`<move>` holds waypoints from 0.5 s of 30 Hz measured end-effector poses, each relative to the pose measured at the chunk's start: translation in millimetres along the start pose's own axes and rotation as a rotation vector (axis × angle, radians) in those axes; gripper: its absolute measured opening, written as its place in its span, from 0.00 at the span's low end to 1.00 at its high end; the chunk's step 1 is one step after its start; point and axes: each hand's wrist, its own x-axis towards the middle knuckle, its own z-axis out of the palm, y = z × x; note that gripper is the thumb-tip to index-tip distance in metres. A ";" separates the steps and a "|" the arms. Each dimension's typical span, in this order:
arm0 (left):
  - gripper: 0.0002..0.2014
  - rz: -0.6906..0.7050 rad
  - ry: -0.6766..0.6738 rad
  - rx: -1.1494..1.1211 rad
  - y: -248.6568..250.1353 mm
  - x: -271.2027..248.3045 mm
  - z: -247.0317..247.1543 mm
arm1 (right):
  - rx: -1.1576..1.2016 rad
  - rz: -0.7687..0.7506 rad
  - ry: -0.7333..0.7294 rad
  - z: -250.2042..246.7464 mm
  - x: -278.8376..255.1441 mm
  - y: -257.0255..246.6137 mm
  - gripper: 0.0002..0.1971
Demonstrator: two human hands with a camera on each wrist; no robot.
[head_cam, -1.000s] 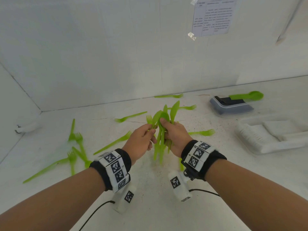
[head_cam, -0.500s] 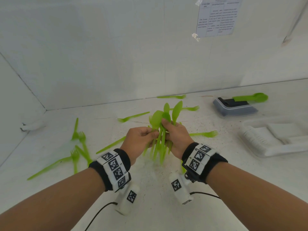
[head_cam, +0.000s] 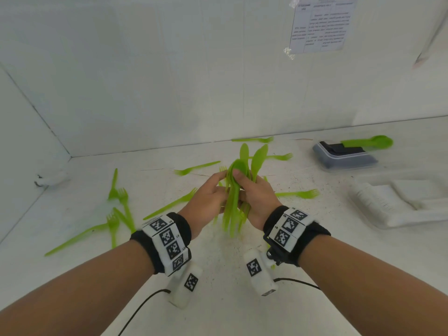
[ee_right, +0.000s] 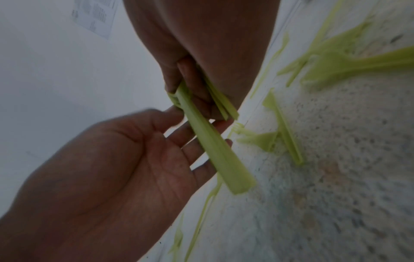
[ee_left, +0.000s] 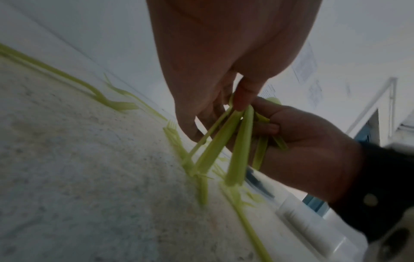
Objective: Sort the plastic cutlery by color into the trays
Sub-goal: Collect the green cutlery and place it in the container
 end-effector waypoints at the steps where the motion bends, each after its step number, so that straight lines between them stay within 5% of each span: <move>1: 0.20 -0.013 -0.009 -0.030 1.5 -0.1 0.7 | 0.003 0.004 0.003 1.4 -1.5 0.9 0.13; 8: 0.16 -0.024 -0.018 -0.088 4.1 -4.5 -5.7 | -0.101 0.039 -0.081 14.0 -10.5 1.8 0.06; 15: 0.19 -0.097 -0.071 -0.128 0.1 -7.1 -25.3 | -0.183 0.145 -0.137 21.2 -13.3 8.8 0.15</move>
